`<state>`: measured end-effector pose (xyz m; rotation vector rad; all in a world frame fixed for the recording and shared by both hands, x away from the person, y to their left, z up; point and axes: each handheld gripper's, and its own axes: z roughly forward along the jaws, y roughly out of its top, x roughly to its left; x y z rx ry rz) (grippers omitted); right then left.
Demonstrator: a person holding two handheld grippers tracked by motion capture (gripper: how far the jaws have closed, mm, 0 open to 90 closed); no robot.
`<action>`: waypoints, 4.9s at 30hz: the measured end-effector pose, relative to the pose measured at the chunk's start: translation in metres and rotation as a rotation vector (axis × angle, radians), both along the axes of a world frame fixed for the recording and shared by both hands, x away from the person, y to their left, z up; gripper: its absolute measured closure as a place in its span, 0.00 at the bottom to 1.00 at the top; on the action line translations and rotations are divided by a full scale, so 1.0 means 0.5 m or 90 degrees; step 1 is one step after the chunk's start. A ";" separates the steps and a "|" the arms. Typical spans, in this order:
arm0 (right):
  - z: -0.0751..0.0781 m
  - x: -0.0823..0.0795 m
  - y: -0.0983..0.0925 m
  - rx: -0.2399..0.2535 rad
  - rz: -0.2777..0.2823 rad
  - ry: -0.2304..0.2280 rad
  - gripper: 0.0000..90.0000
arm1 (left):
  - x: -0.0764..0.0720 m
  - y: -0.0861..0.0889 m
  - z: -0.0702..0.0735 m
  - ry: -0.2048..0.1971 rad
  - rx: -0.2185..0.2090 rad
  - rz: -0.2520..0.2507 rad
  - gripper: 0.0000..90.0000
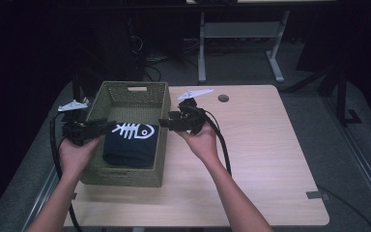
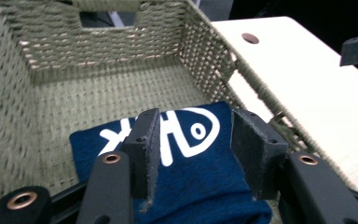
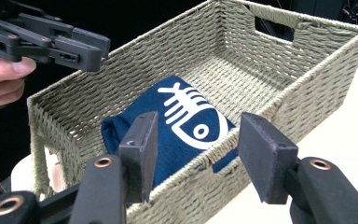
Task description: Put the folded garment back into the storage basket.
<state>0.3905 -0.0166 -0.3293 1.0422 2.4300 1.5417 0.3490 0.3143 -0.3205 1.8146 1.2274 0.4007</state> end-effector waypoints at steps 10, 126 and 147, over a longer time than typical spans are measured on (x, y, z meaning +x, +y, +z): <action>0.005 -0.002 -0.056 0.001 -0.020 -0.006 0.41 | -0.006 -0.042 0.011 -0.014 -0.001 -0.031 0.53; -0.104 -0.142 -0.516 -0.082 -0.269 0.003 0.29 | -0.106 -0.455 -0.052 -0.031 -0.025 -0.291 0.29; -0.153 -0.195 -0.568 -0.093 -0.296 0.012 0.29 | -0.148 -0.492 -0.113 -0.044 -0.015 -0.313 0.29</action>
